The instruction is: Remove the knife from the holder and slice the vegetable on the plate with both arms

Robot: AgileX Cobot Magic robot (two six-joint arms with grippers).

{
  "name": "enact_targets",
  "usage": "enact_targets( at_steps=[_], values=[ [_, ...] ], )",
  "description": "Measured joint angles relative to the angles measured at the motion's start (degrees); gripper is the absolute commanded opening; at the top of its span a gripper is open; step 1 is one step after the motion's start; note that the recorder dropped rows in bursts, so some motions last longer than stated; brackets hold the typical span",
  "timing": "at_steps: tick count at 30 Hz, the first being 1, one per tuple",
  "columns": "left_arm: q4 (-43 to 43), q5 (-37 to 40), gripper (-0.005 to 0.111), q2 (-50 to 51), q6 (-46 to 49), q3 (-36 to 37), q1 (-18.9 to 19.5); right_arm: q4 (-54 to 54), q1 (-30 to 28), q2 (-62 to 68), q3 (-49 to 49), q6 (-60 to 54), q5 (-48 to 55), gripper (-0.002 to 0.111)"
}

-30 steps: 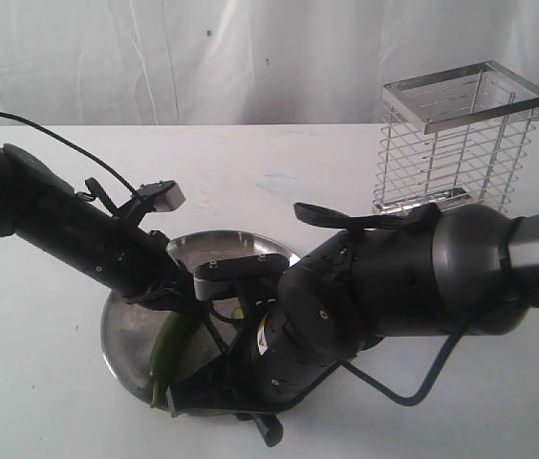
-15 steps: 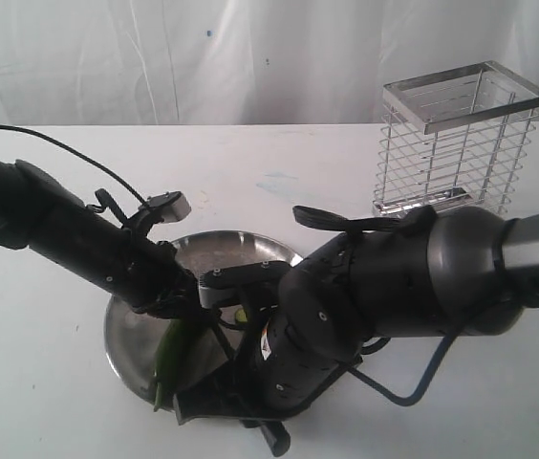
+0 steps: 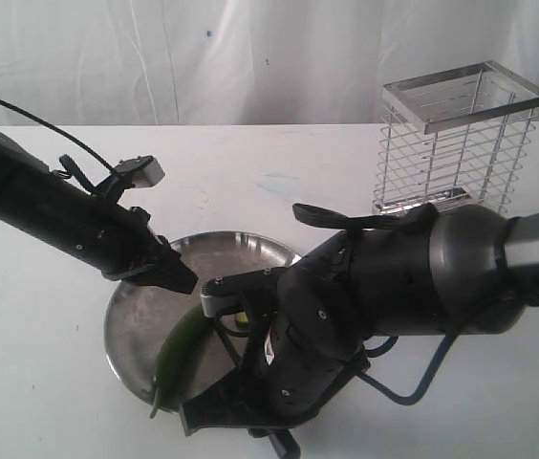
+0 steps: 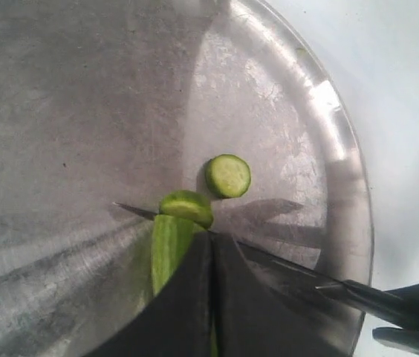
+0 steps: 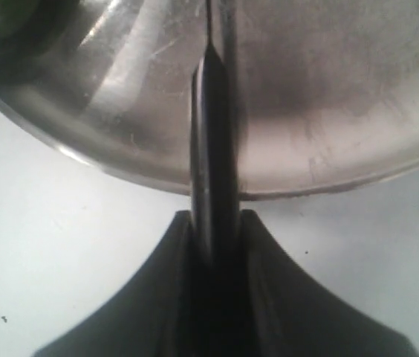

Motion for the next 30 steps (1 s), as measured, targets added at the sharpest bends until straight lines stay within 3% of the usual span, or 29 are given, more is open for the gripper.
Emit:
enact_targets(
  at_steps=[17, 30],
  values=[
    [-0.45, 2.79, 0.0, 0.0, -0.5, 0.0, 0.0, 0.44, 0.0, -1.45, -0.34, -0.77, 0.35, 0.0],
    [-1.02, 3.01, 0.0, 0.0, -0.5, 0.0, 0.0, 0.55, 0.0, 4.07, -6.72, -3.83, 0.99, 0.0]
  ],
)
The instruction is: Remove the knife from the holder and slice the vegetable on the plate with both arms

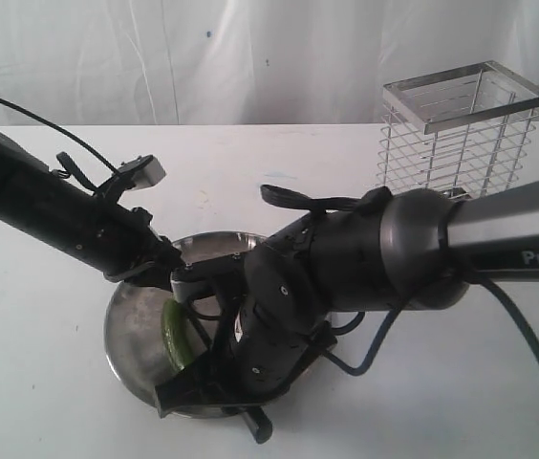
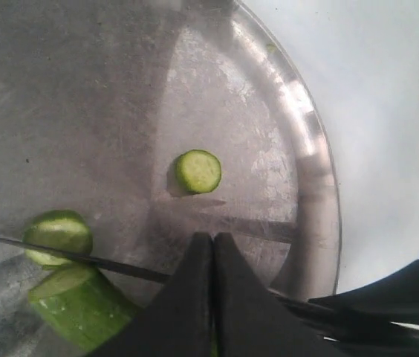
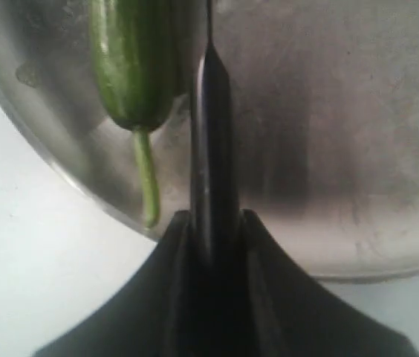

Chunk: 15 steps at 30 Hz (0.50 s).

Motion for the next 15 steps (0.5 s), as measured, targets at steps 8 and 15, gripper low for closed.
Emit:
enact_targets(
  at_steps=[8, 15],
  values=[
    [-0.12, 0.13, 0.0, 0.0, -0.11, 0.0, 0.0, -0.89, 0.0, 1.71, -2.83, -2.84, 3.83, 0.0],
    [-0.12, 0.71, 0.0, 0.0, -0.11, 0.0, 0.0, -2.56, 0.0, 2.53, -4.6, -5.53, 6.99, 0.0]
  ],
)
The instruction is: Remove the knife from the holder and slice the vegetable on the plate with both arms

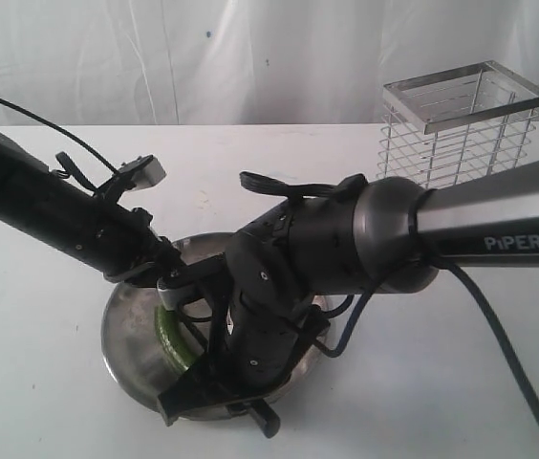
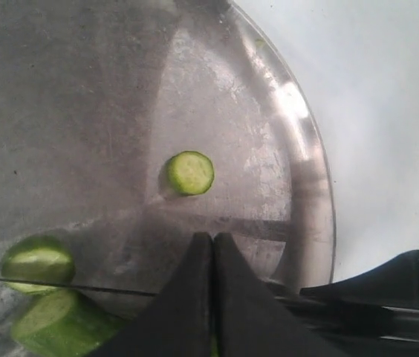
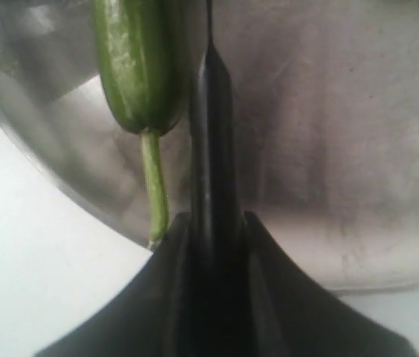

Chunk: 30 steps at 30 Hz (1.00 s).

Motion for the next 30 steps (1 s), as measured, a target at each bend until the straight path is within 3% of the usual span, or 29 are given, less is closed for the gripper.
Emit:
enact_targets(
  at_steps=[15, 30],
  values=[
    [0.08, 2.19, 0.0, 3.35, -0.38, 0.0, 0.38, -0.71, -0.11, 0.5, -0.28, -0.39, 1.44, 0.0],
    [0.32, 2.18, 0.0, 8.87, -1.68, -0.99, -1.91, -1.7, -0.22, 0.91, 0.03, -0.63, 7.68, 0.0]
  ],
)
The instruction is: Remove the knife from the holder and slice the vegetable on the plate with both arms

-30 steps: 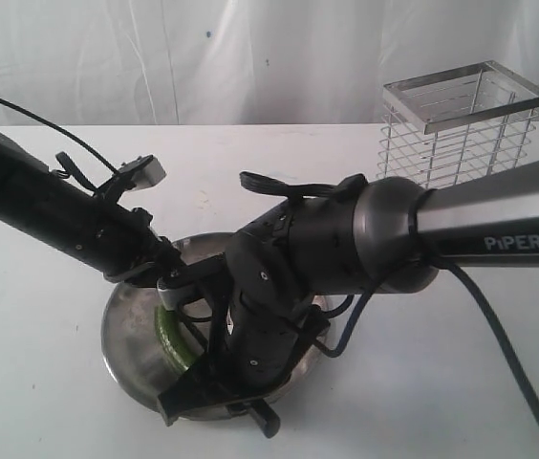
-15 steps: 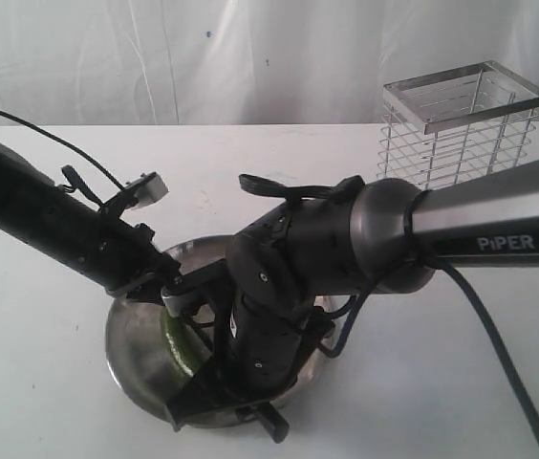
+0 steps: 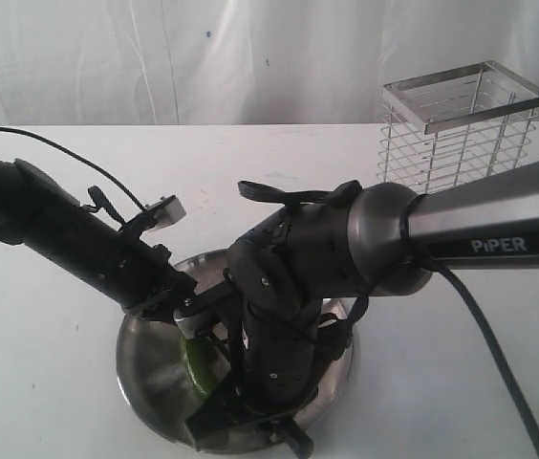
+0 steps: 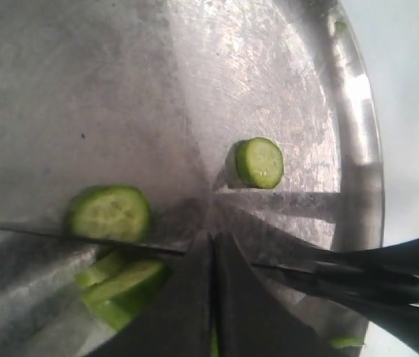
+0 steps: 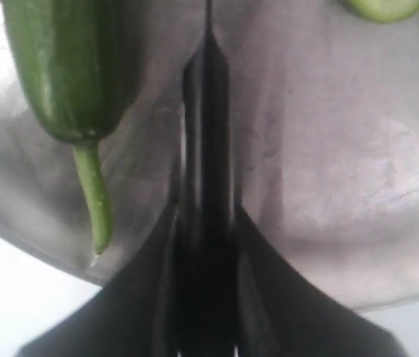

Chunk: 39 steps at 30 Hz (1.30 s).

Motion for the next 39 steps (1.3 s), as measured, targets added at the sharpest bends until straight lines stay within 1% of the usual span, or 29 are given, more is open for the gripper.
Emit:
enact_targets(
  at_steps=[9, 16, 23, 27, 35, 39],
  values=[
    [4.08, 0.34, 0.0, -0.17, -3.18, -1.52, -0.42, -2.17, 0.0, 0.1, -3.19, -0.71, 7.16, 0.0],
    [7.08, -2.13, 0.0, -2.49, -3.85, -1.32, -1.17, -4.96, 0.0, 0.0, -3.66, -1.9, 10.27, 0.0],
    [11.43, -3.78, 0.0, -5.28, -3.96, -0.85, -1.43, -10.6, 0.22, -0.66, -4.23, -0.63, 10.19, 0.0],
    [12.82, -4.88, 0.0, -6.21, -3.96, -0.64, -1.43, -11.89, -0.33, -0.66, -4.32, 0.4, 10.19, 0.0],
    [12.99, -5.68, 0.0, -8.46, -3.96, -0.64, -1.43, -12.14, -0.65, -0.66, -4.32, 0.93, 10.29, 0.0],
    [11.62, -5.77, 0.0, -10.88, -4.07, -0.64, -1.43, -12.14, -0.75, -0.66, -4.32, 1.54, 10.06, 0.0]
  ],
)
